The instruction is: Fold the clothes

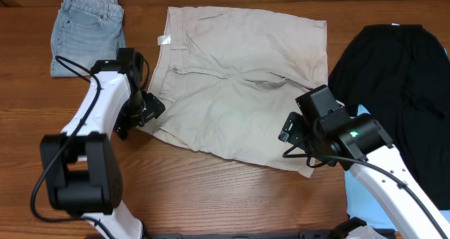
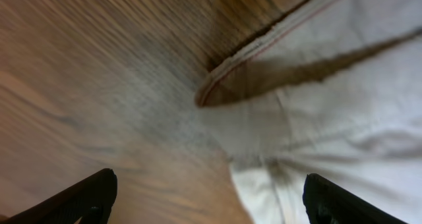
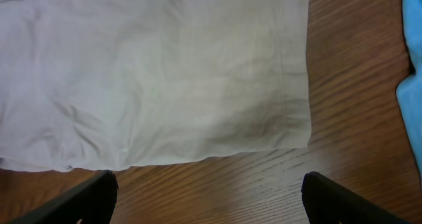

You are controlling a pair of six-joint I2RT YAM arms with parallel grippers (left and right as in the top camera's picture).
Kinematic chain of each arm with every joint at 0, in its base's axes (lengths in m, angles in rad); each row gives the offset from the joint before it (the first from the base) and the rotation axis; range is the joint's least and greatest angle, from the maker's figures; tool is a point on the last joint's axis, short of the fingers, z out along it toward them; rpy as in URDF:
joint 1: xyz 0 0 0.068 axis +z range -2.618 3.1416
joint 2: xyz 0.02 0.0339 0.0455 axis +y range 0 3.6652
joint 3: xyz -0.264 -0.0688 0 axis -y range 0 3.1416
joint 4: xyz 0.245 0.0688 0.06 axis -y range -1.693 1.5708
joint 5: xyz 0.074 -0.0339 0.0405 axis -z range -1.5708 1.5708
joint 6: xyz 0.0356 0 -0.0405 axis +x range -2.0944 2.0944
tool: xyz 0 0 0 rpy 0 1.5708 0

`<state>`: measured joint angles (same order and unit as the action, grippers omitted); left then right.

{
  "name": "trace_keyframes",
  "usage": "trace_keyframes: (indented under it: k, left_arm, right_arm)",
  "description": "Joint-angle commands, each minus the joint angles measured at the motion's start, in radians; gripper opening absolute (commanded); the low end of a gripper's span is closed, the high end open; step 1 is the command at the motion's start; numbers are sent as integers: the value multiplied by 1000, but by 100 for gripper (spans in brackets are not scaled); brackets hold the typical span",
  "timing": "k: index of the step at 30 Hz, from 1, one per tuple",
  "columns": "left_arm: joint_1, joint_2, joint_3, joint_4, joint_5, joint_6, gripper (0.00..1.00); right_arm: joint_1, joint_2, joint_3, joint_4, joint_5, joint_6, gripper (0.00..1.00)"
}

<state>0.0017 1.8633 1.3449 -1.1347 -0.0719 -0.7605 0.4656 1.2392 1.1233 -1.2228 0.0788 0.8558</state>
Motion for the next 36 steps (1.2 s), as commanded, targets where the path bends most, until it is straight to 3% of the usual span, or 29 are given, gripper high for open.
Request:
trace_keyframes:
  k: [1,6,9,12,19,24,36]
  left_arm:
    - [5,83,-4,36,21,-120,92]
    - [5,148,-4,91,34,-119,91]
    - [5,171,-4,109,39,-119,85]
    - [3,174,-10,127,36,-118,76]
    - [3,175,-29,193,32,-118,44]
    - [3,175,-36,201,32,-119,30]
    - [3,175,-36,201,40,-119,24]
  right_arm:
    - [5,35,-29,2,10,39,88]
    - [5,54,-45,3,10,62,87]
    - [5,56,-45,3,10,62,86]
    - [5,59,-46,3,10,68,84]
    - [5,63,-148,55,10,146,80]
    - [5,63,-245,80,-6,230,71]
    - [6,64,-527,347,-101,336,58]
